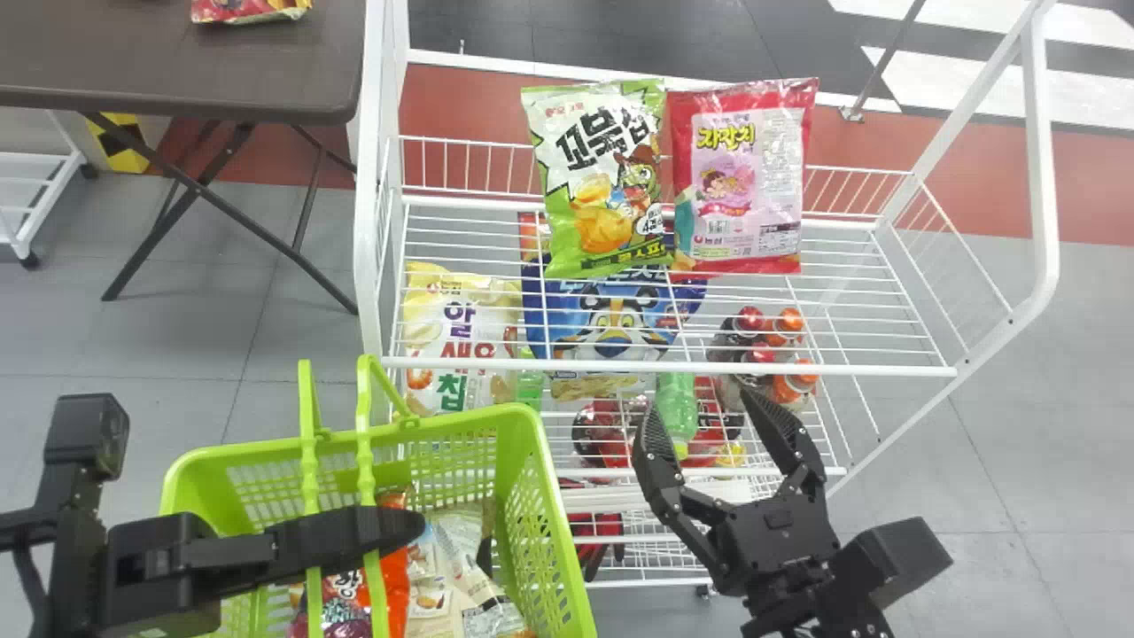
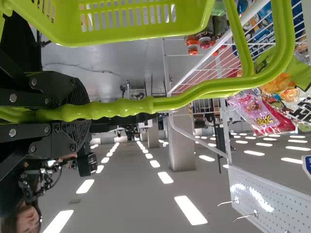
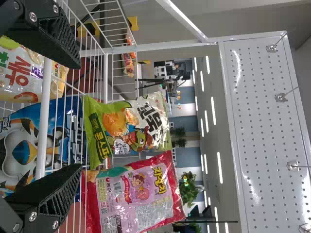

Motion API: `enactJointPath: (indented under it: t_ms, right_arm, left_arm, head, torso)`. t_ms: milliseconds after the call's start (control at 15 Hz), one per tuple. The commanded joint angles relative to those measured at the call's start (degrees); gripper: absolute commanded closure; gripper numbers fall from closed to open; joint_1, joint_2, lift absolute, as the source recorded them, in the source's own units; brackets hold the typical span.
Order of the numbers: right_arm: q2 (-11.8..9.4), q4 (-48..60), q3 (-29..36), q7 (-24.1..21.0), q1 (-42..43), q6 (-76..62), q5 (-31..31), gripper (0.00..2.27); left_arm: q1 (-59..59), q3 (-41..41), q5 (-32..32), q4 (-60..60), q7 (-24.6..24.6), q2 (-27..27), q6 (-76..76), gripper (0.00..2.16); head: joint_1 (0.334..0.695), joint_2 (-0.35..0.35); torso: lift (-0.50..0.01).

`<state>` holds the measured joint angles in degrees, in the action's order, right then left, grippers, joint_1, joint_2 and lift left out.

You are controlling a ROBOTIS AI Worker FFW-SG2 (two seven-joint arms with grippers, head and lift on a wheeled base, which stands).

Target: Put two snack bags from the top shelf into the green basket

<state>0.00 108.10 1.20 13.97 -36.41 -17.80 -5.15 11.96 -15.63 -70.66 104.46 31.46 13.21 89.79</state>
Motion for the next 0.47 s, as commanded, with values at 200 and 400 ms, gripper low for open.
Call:
enactJointPath:
  t_ms: [200,400]
  right_arm:
    - [0.1,0.0,0.3,0.0,-0.4,0.0,-0.2,0.08]
    - [0.1,0.0,0.4,0.0,-0.5,0.0,-0.3,0.08]
  left_arm:
    - [0.0,0.2,0.0,0.0,0.0,0.0,0.2,2.14]
    - [0.0,0.2,0.0,0.0,0.0,0.0,0.2,2.14]
  head:
    - [0.695,-0.188]
    - [0.695,-0.192]
  torso:
    - [-0.001]
    - [-0.001]
